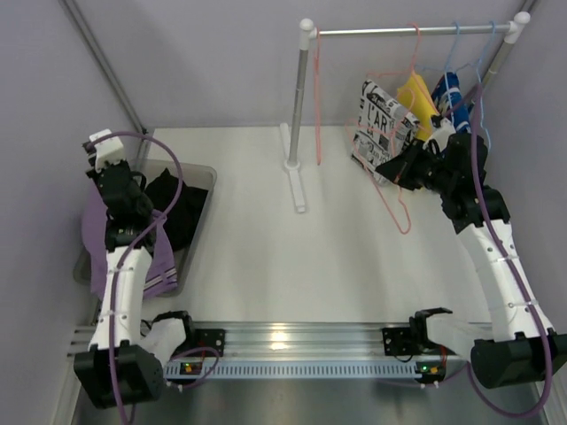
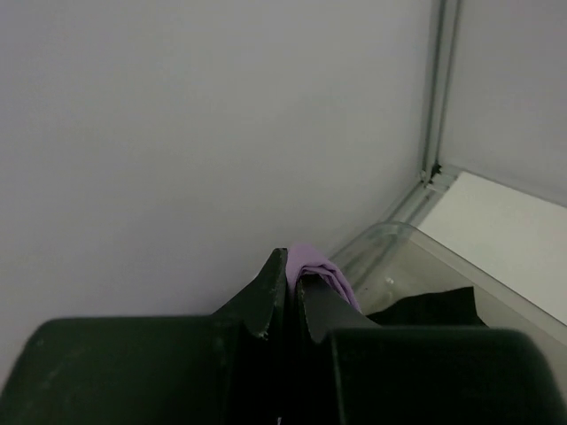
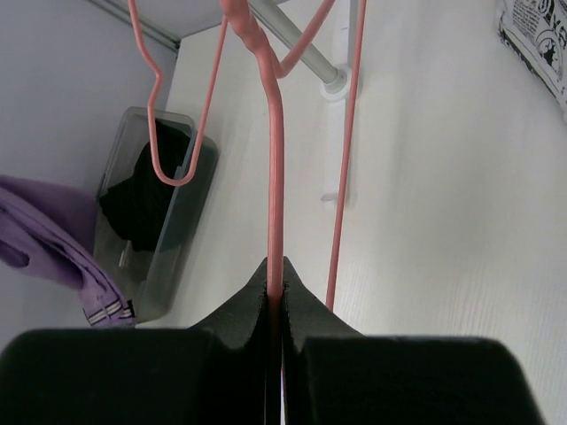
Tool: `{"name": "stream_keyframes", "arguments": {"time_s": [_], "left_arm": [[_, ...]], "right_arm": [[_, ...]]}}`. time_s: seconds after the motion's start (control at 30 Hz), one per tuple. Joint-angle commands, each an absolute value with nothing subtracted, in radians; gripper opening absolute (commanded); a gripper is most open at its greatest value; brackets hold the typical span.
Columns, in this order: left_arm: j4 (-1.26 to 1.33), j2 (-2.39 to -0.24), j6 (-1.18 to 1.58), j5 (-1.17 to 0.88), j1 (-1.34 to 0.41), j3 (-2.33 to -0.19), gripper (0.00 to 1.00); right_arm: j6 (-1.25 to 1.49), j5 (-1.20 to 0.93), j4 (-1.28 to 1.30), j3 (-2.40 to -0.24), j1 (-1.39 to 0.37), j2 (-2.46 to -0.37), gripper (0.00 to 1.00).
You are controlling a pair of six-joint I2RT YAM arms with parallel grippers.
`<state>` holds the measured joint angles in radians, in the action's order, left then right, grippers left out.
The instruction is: Remove the trousers from the hanger
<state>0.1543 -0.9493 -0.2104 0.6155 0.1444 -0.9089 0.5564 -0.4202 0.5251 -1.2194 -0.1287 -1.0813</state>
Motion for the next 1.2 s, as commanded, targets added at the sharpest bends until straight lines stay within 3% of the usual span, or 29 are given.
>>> {"name": "stream_keyframes", "arguments": {"time_s": [0.0, 0.27, 0.53, 0.87, 0.97, 1.0, 1.1, 1.13, 1.17], "left_arm": [[0.395, -1.029, -0.117, 0.490, 0.144, -0.893, 0.00], [0.540, -1.276, -0.144, 0.408, 0.088, -0.913, 0.00], [0.534, -1.370, -0.161, 0.408, 0.048, -0.862, 0.00], [0.066, -1.050, 0.021, 0.025, 0.035, -0.782, 0.05], [-0.079, -0.989, 0.029, 0.025, 0.023, -0.759, 0.24], [-0.109, -0.982, 0.011, 0.025, 0.021, -0.750, 0.53], [-0.184, -0.992, 0.009, 0.054, 0.023, -0.742, 0.84], [-0.201, -0.997, 0.009, 0.055, 0.023, -0.745, 0.98], [-0.234, -0.997, 0.009, 0.040, 0.025, -0.759, 0.99]], "right_arm": [[0.509, -0.423, 0.511, -1.285, -0.144, -1.078, 0.00], [0.494, -0.419, 0.512, -1.290, -0.144, -1.088, 0.00], [0.473, -0.423, 0.532, -1.299, -0.143, -1.072, 0.00], [0.433, -0.422, 0.540, -1.301, -0.144, -1.039, 0.00], [0.436, -0.426, 0.538, -1.295, -0.144, -1.037, 0.00], [0.436, -0.428, 0.537, -1.295, -0.143, -1.037, 0.00], [0.436, -0.430, 0.532, -1.295, -0.144, -1.035, 0.00], [0.433, -0.431, 0.532, -1.298, -0.144, -1.037, 0.00], [0.431, -0.431, 0.534, -1.301, -0.144, -1.037, 0.00]]}}
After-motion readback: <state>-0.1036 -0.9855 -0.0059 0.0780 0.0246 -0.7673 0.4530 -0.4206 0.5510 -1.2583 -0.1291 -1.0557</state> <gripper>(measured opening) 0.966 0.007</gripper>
